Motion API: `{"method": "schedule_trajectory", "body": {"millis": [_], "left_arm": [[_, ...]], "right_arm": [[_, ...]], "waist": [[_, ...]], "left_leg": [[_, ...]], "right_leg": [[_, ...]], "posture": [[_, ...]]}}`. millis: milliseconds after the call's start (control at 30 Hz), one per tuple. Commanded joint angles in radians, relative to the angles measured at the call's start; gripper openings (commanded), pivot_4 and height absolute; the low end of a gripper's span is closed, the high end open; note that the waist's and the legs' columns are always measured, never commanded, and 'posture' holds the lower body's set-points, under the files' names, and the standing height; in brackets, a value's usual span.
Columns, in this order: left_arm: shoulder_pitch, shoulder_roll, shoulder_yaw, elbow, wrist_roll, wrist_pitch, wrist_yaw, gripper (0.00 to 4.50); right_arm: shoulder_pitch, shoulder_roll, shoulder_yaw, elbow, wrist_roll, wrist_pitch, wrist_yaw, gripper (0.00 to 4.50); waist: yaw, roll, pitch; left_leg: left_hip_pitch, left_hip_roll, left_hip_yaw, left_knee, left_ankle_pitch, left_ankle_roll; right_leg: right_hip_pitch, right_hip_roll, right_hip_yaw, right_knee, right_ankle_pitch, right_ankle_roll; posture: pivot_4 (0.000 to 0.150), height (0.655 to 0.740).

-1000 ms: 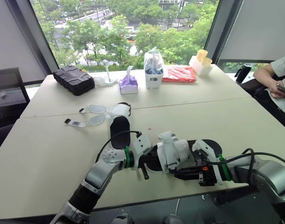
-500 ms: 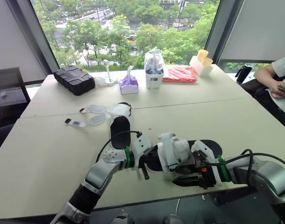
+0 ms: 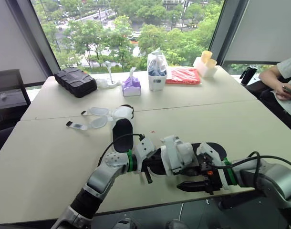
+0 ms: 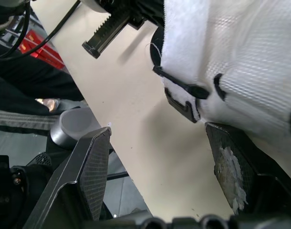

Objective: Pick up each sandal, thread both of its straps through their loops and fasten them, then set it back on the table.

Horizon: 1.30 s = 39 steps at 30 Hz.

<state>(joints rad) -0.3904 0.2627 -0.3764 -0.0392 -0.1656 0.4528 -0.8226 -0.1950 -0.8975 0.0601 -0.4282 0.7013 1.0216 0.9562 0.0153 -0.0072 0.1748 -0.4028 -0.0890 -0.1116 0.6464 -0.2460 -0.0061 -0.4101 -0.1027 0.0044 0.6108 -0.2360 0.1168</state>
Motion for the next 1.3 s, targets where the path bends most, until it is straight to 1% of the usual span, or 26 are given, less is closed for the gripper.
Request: {"method": "schedule_trajectory", "body": {"millis": [33,233,367,667,900,933,1000,1067,1100,1167,1300], "left_arm": [[0.019,0.007,-0.022,0.035,0.018,0.024,0.006,0.00],[0.019,0.007,-0.023,0.034,0.018,0.024,0.003,0.00],[0.021,0.005,-0.021,0.034,0.017,0.027,0.007,0.00],[0.020,0.004,-0.020,0.031,0.017,0.031,0.011,0.00],[0.023,0.003,-0.019,0.027,0.014,0.034,0.017,0.00],[0.023,0.002,-0.019,0.027,0.013,0.034,0.018,0.00],[0.024,0.002,-0.020,0.027,0.012,0.034,0.018,0.00],[0.023,0.002,-0.020,0.027,0.011,0.033,0.018,0.00],[0.024,0.001,-0.021,0.026,0.011,0.033,0.018,0.00],[0.025,0.001,-0.022,0.025,0.012,0.033,0.017,0.00],[0.028,0.002,-0.022,0.020,0.011,0.035,0.019,0.00]], "right_arm": [[-0.012,-0.002,-0.038,-0.047,0.023,-0.001,-0.010,3.39],[-0.027,0.017,-0.032,-0.071,0.055,0.020,-0.029,3.39],[-0.059,0.044,0.002,-0.086,0.074,0.042,-0.033,3.39],[-0.112,0.065,0.052,0.009,0.034,0.044,-0.011,3.39],[-0.126,0.072,0.053,0.035,0.036,0.058,-0.012,3.39],[-0.127,0.071,0.054,0.037,0.035,0.059,-0.012,3.16],[-0.130,0.072,0.055,0.042,0.034,0.063,-0.012,2.53],[-0.135,0.074,0.056,0.047,0.033,0.066,-0.015,1.58],[-0.137,0.073,0.057,0.050,0.033,0.066,-0.015,0.98],[-0.140,0.073,0.060,0.054,0.030,0.066,-0.015,0.03],[-0.143,0.073,0.063,0.056,0.030,0.072,-0.013,0.03]], "waist": [[0.000,0.000,0.000],[0.000,0.000,0.000],[-0.001,0.000,0.000],[-0.002,0.000,0.000],[-0.002,0.000,0.000],[-0.002,0.000,0.000],[-0.001,0.000,0.000],[-0.001,0.000,0.000],[0.000,0.000,0.000],[0.000,0.000,0.000],[0.000,0.000,0.000]], "left_leg": [[0.000,0.000,0.000,0.000,0.000,0.000],[0.000,0.000,0.000,0.000,0.000,0.000],[0.000,0.000,0.000,0.000,0.000,0.000],[0.000,0.000,0.000,0.000,0.000,0.000],[0.000,0.000,0.000,0.000,0.000,0.000],[0.000,0.000,0.000,0.000,0.000,0.000],[0.000,0.000,0.000,0.000,0.000,0.000],[0.000,0.000,0.000,0.000,0.000,0.000],[0.000,0.000,0.000,0.000,0.000,0.000],[-0.001,0.000,0.000,0.000,0.000,0.000],[-0.001,0.000,0.000,0.000,0.000,0.000]], "right_leg": [[0.000,0.000,0.000,0.000,0.000,0.000],[0.000,0.000,0.000,0.000,0.000,0.000],[0.000,0.000,0.000,0.000,0.000,0.000],[0.000,0.000,0.000,0.000,0.000,0.000],[0.000,0.000,0.000,0.000,0.000,0.000],[0.000,0.000,0.000,0.000,0.000,0.000],[0.000,0.000,0.000,0.000,0.000,0.000],[0.000,0.000,0.000,0.000,0.000,0.000],[0.000,0.000,0.000,0.000,0.001,-0.001],[-0.001,0.000,0.000,0.000,0.001,-0.001],[-0.002,0.000,-0.001,0.000,0.002,-0.001]], "posture": [[0.150,0.7400],[0.150,0.7400],[0.150,0.7400],[0.150,0.7400],[0.150,0.7400],[0.150,0.7400],[0.150,0.7400],[0.150,0.7400],[0.150,0.7400],[0.150,0.7400],[0.150,0.7400]]}}
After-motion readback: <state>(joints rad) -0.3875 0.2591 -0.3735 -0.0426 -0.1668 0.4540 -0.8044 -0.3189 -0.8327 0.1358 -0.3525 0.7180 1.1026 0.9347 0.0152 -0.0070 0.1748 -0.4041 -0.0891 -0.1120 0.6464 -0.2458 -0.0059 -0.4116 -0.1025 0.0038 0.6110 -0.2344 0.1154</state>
